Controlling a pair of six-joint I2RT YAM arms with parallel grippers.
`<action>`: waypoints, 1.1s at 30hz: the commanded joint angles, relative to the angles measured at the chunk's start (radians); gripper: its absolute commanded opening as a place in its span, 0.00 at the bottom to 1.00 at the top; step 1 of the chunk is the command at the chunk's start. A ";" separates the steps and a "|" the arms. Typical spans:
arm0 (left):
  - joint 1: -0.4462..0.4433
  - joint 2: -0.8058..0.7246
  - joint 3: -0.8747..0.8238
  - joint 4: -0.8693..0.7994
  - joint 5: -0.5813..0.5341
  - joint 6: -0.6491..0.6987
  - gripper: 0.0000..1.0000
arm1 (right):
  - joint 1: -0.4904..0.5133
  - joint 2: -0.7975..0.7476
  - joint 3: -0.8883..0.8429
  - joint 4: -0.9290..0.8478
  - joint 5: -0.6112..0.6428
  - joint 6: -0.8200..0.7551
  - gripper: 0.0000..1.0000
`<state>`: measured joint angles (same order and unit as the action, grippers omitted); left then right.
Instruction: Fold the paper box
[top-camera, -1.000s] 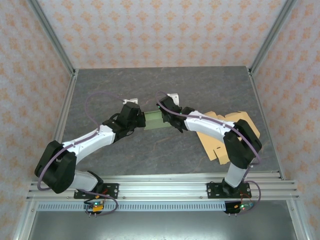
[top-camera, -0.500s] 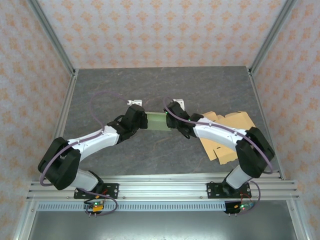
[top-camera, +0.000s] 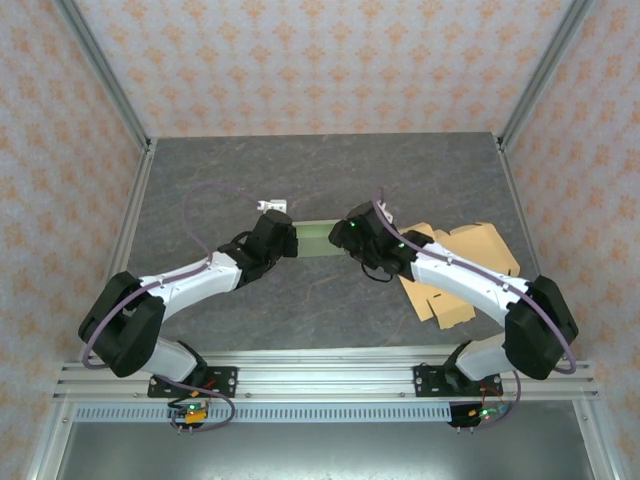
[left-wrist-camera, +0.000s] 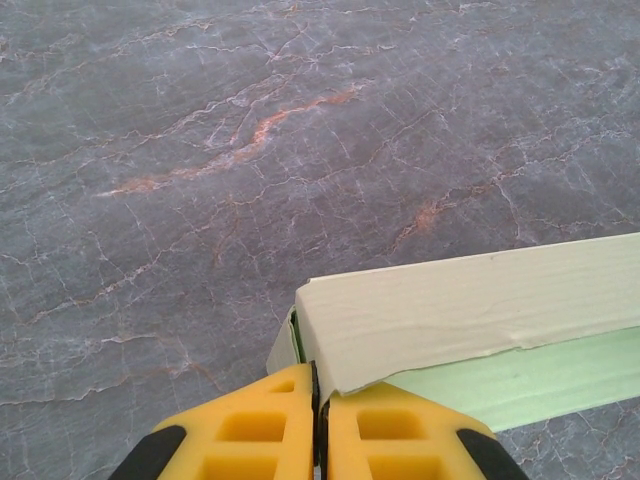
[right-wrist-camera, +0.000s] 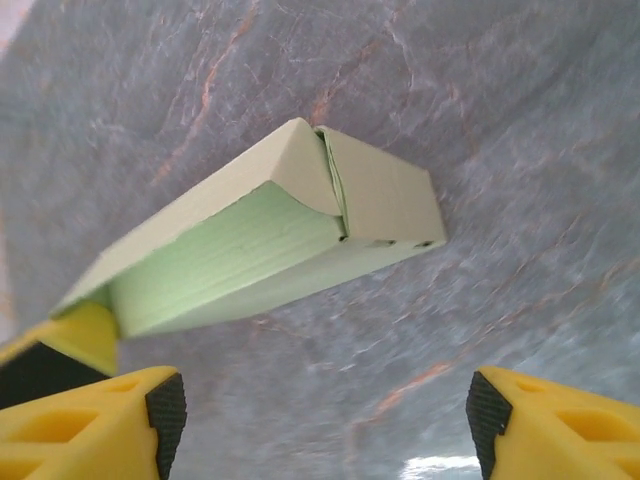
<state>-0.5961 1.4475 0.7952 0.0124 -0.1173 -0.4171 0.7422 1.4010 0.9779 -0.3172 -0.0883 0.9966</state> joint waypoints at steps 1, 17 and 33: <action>-0.020 0.033 -0.040 -0.077 -0.011 0.005 0.10 | -0.014 -0.013 -0.042 0.123 -0.027 0.411 0.78; -0.023 0.021 -0.050 -0.049 -0.002 0.000 0.13 | -0.064 0.270 -0.056 0.499 -0.082 0.769 0.58; -0.005 -0.251 -0.010 -0.092 0.066 -0.040 0.96 | -0.063 0.279 -0.078 0.408 0.057 0.687 0.44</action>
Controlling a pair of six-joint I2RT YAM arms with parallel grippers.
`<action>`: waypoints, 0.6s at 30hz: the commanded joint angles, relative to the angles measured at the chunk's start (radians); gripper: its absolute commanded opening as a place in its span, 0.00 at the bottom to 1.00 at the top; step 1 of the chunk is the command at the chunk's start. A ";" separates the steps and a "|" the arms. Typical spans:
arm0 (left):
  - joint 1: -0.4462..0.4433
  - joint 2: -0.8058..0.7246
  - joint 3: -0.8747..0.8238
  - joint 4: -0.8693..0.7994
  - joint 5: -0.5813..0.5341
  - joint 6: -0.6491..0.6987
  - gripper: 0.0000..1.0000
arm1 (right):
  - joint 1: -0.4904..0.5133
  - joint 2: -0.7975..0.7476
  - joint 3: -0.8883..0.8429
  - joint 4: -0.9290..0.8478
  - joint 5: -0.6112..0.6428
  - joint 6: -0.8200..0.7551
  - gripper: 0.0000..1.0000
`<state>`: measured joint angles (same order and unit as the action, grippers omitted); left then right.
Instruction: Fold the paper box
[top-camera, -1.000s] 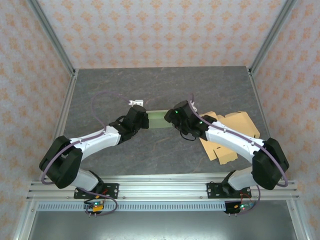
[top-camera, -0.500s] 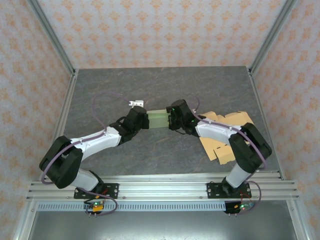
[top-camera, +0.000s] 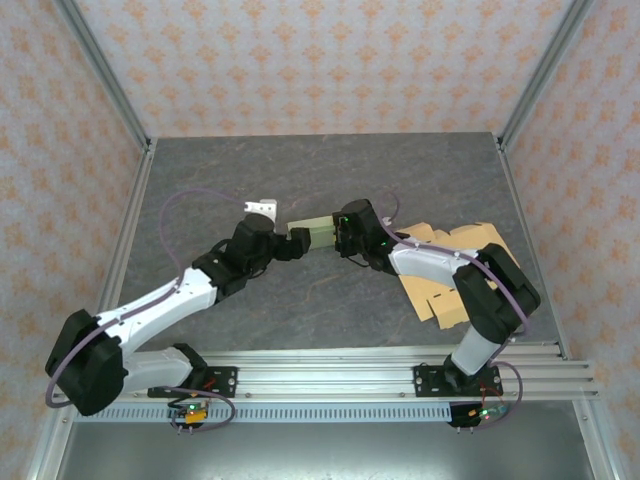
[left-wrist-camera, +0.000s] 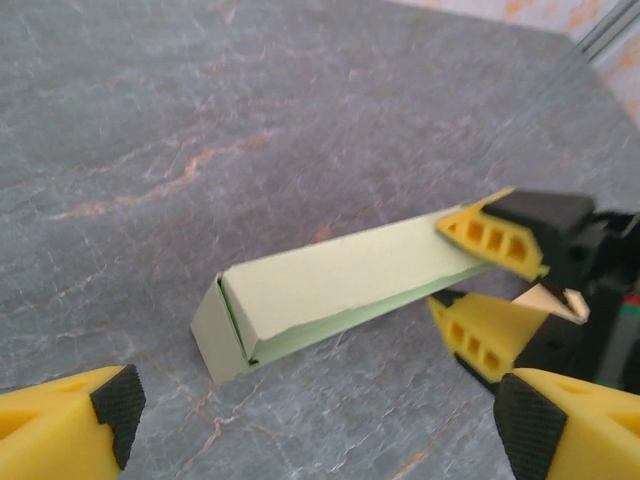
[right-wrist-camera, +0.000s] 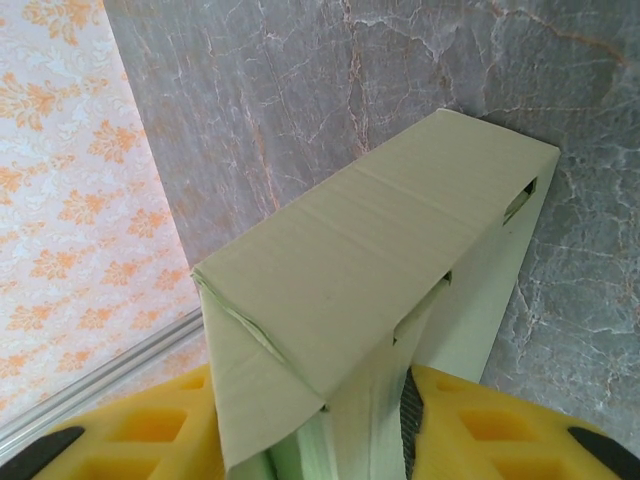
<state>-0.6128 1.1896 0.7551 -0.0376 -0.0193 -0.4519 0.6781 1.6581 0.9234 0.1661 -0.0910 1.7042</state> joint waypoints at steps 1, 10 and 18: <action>0.023 0.025 0.039 -0.041 -0.035 -0.005 0.97 | 0.002 0.026 -0.020 -0.073 0.060 -0.021 0.44; 0.177 0.277 0.041 0.081 0.084 -0.150 0.86 | 0.003 0.045 -0.002 -0.084 0.025 -0.046 0.44; 0.176 0.298 -0.089 0.167 0.062 -0.171 0.80 | -0.007 0.048 -0.013 -0.068 0.032 -0.041 0.44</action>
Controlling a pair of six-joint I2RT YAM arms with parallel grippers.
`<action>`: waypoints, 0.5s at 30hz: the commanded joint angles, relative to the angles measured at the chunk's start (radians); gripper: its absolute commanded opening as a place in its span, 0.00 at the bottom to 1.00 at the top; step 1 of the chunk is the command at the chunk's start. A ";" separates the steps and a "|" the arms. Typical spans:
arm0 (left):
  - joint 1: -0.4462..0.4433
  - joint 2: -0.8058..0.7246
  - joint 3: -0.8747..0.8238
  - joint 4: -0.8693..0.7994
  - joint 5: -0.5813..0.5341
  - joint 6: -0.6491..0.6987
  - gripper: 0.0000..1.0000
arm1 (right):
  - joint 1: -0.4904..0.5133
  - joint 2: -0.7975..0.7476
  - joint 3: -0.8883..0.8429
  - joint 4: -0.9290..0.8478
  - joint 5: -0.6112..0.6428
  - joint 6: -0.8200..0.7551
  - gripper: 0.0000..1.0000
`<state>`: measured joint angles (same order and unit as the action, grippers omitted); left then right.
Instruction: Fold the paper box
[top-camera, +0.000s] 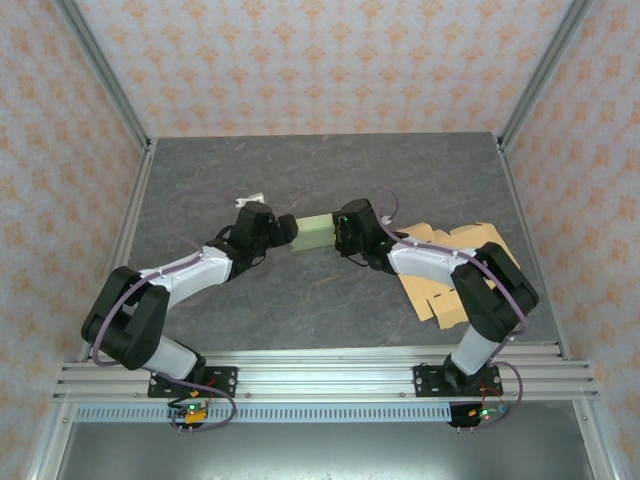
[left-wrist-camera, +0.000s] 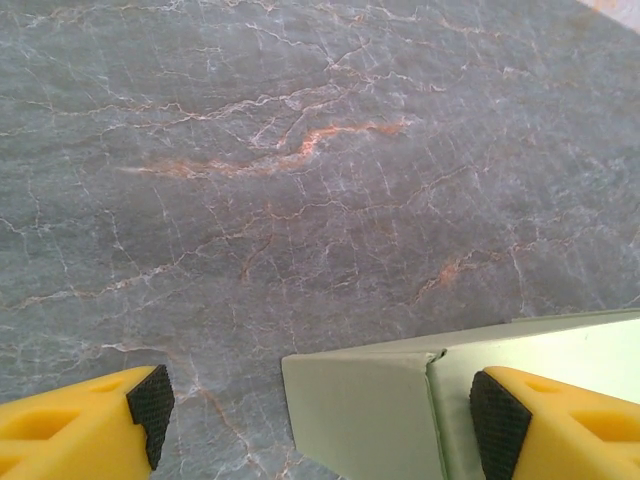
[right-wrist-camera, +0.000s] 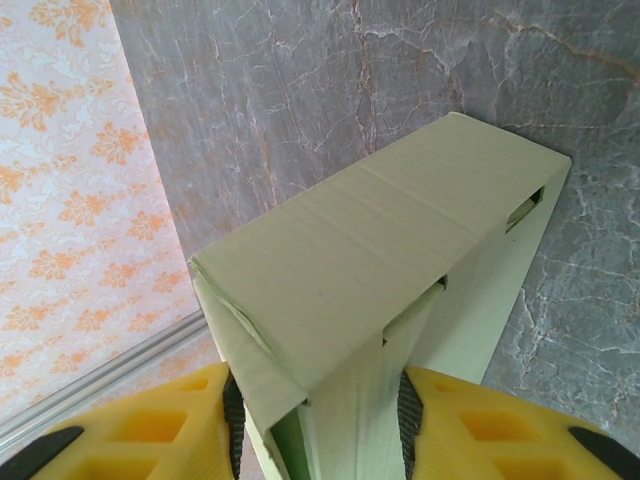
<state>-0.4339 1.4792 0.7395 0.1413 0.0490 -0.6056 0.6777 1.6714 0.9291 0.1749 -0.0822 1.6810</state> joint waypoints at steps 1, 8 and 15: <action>-0.003 0.006 -0.095 0.000 -0.017 -0.017 0.80 | -0.015 0.042 -0.015 -0.065 0.011 -0.029 0.44; -0.003 0.019 -0.152 0.019 -0.065 0.001 0.80 | -0.120 -0.037 0.061 -0.074 -0.123 -0.309 0.54; -0.003 0.006 -0.143 0.007 -0.087 0.018 0.80 | -0.139 -0.137 0.089 -0.252 -0.114 -0.513 0.60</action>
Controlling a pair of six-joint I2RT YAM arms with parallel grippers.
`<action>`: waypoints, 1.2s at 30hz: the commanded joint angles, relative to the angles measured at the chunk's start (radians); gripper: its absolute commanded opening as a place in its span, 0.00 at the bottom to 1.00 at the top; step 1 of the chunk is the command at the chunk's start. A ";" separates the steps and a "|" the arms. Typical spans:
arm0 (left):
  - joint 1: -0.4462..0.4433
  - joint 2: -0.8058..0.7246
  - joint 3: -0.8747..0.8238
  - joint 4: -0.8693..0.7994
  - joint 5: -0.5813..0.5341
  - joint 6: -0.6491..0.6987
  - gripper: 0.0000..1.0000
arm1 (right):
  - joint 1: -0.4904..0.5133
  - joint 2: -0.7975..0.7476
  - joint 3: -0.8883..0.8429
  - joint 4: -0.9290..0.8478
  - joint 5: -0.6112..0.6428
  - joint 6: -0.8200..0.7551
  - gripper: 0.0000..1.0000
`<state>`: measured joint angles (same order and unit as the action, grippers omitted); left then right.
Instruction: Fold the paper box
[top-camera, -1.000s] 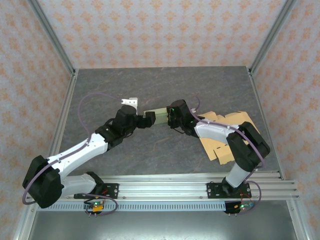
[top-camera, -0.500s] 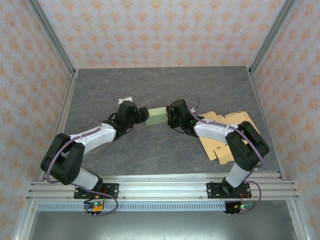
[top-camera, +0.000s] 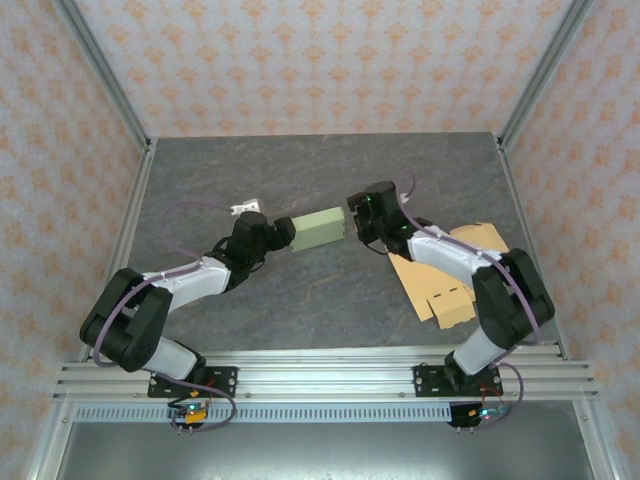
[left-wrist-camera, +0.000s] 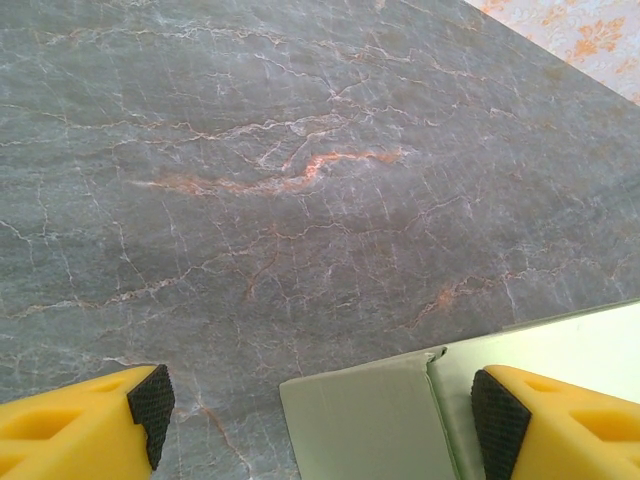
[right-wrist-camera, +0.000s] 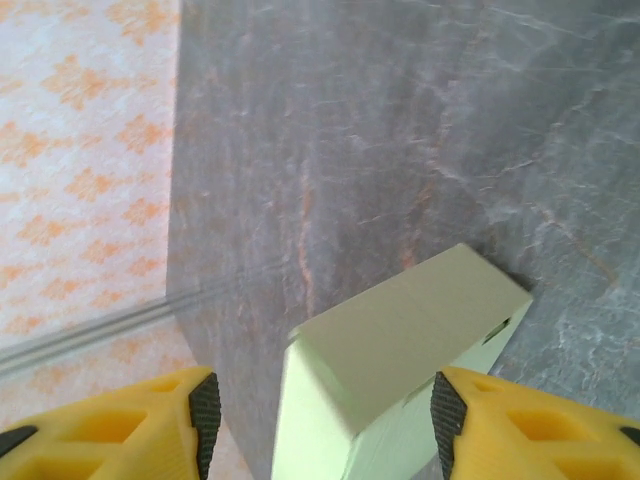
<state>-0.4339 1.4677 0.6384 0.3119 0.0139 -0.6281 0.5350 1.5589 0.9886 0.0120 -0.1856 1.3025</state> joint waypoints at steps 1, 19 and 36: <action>-0.003 0.016 -0.040 -0.163 -0.052 0.042 0.80 | 0.005 -0.010 0.022 -0.071 -0.033 -0.144 0.60; -0.007 0.011 -0.016 -0.183 -0.075 0.053 0.81 | -0.013 0.020 -0.005 -0.043 -0.140 -0.111 0.59; -0.006 -0.088 0.078 -0.258 -0.005 0.137 0.89 | 0.017 0.165 -0.081 0.029 -0.170 -0.090 0.60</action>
<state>-0.4366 1.4284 0.6827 0.1780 -0.0082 -0.5583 0.5484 1.6779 0.9501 0.1013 -0.3599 1.2034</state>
